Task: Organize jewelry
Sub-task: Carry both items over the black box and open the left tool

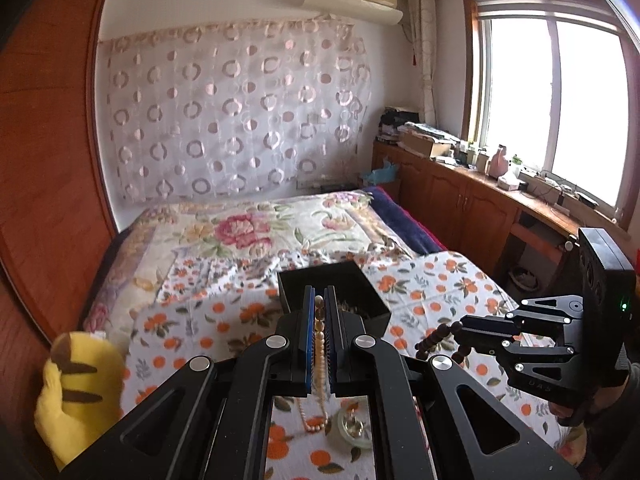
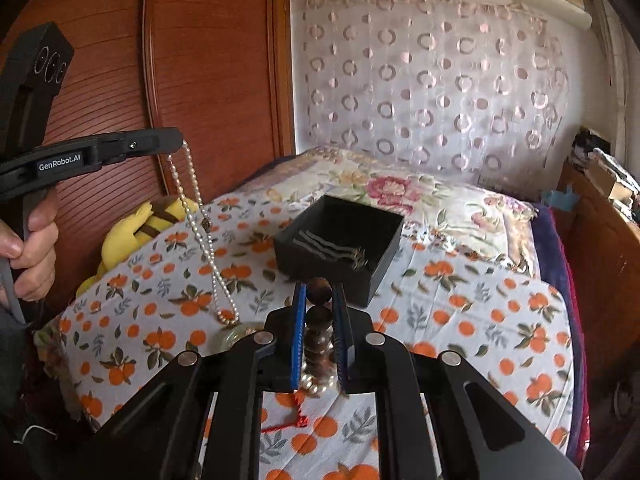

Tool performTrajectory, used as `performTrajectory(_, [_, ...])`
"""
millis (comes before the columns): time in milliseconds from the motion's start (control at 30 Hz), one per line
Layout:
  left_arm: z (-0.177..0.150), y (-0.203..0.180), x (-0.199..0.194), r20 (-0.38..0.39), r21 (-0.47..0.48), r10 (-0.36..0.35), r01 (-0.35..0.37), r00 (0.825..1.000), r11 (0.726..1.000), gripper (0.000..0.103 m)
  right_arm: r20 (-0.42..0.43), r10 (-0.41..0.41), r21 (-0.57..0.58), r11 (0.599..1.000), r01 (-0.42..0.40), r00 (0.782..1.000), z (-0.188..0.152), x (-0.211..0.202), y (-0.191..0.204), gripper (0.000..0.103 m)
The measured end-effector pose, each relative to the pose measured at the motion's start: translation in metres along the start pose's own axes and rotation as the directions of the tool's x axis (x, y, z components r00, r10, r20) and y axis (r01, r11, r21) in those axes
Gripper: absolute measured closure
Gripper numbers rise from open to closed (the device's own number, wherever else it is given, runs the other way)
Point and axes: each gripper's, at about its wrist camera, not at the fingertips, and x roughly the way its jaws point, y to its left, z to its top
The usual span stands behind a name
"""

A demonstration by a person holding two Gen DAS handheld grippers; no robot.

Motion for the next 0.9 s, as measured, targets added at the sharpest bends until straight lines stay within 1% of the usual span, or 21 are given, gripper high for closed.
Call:
performTrajectory(267, [0.028,-0.002,0.007,0.022,0.013,0.002,-0.002,1.0,1.0,0.099,0.036,-0.005,-0.011,1.0,0.006,0.999,0.021,-0.003,-0.01,0.089])
performTrajectory(467, [0.051,-0.007,0.014,0.05,0.037,0.006,-0.008,0.999,0.999,0.099,0.05,-0.012,-0.019,1.0,0.013,0.999,0.036,0.005,-0.017,0.089])
performTrajectory(733, [0.088,-0.008,0.042,0.065,0.056,0.023,-0.027,0.998,0.998,0.099,0.076,-0.014,-0.025,1.0,0.016,0.997,0.061,0.017,-0.029,0.089])
performTrajectory(900, [0.098,-0.004,0.067,0.05,0.054,0.023,-0.026,0.998,0.998,0.099,0.083,-0.013,-0.036,0.999,0.017,0.996,0.076,0.026,-0.035,0.089])
